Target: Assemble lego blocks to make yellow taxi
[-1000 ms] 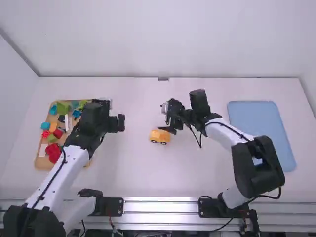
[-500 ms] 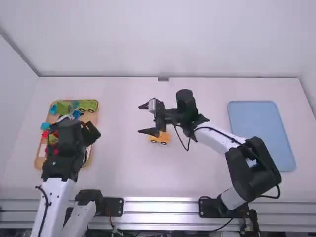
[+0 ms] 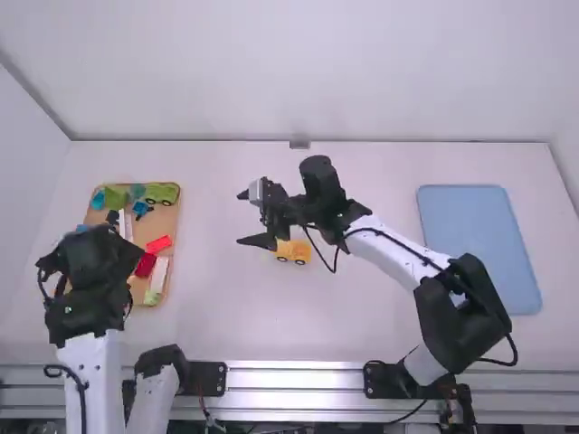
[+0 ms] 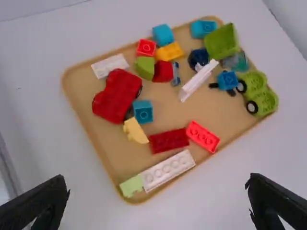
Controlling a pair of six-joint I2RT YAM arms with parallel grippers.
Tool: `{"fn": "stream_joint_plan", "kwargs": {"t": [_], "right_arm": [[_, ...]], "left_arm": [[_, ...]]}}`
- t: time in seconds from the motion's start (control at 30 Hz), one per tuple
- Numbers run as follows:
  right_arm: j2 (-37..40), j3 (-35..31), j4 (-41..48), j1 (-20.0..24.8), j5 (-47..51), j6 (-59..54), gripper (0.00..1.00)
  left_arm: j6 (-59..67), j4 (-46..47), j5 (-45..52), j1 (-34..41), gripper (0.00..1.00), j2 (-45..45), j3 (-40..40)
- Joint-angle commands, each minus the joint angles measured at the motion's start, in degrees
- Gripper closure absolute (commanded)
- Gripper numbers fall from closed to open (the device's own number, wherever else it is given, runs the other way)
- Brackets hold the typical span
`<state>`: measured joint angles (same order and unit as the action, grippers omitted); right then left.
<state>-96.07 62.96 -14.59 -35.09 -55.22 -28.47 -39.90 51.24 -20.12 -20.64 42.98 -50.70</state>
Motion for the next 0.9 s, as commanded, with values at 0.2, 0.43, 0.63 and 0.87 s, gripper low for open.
{"fn": "stream_joint_plan", "kwargs": {"t": [0.2, 0.43, 0.63, 0.87], "right_arm": [[0.8, 2.3, 0.1, 0.2, -0.2, -0.3, 0.01], [0.8, 2.3, 0.1, 0.4, -0.2, -0.5, 0.01], [0.8, 2.3, 0.1, 0.5, 0.2, -0.5, 0.01], [0.8, 2.3, 0.2, 0.5, 0.2, -1.9, 0.01]], "left_arm": [[1.8, 7.8, 6.4, -6.3, 0.01, 19.3, -17.0], [4.5, 13.7, 10.4, -5.2, 0.01, 39.0, -29.1], [8.5, 12.8, 11.1, -5.7, 0.01, 51.8, -33.6], [-4.7, 10.2, 10.2, -9.2, 0.0, 56.5, -27.6]]}}
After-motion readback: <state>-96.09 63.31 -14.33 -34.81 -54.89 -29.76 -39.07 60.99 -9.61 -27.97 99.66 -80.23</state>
